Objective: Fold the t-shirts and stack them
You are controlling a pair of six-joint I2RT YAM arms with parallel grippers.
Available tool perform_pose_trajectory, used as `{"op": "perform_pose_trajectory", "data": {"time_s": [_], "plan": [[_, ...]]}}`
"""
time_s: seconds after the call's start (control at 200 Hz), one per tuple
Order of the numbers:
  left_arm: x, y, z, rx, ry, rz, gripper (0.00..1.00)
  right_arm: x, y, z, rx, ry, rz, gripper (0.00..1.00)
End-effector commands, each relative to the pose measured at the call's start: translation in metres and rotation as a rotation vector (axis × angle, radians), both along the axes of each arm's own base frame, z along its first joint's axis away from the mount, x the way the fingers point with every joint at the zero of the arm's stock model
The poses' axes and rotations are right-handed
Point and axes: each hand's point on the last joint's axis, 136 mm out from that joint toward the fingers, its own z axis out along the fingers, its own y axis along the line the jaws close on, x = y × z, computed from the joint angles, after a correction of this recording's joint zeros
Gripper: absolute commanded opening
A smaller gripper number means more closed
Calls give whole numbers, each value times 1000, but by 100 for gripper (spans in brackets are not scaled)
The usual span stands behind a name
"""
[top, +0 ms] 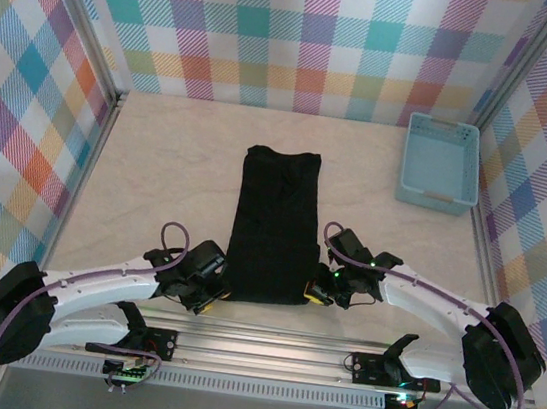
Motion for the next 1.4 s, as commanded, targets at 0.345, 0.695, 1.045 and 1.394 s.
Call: {"op": "perform_pose_trajectory", "data": {"time_s": [0.345,0.695,1.045,1.394], "plan": [[25,-14,8,14,-85,14,38,-3,-2,-5,-8,13,-7,0],[34,-27,-3,66,-50,-23,17,-4,-5,-4,-16,6,-9,0],[20,1,22,59,-118,-15,0,0,-8,10,-19,-52,3,0],[19,-14,98,-146,-233,-52,0,-15,-6,72,80,-88,34,0]]}}
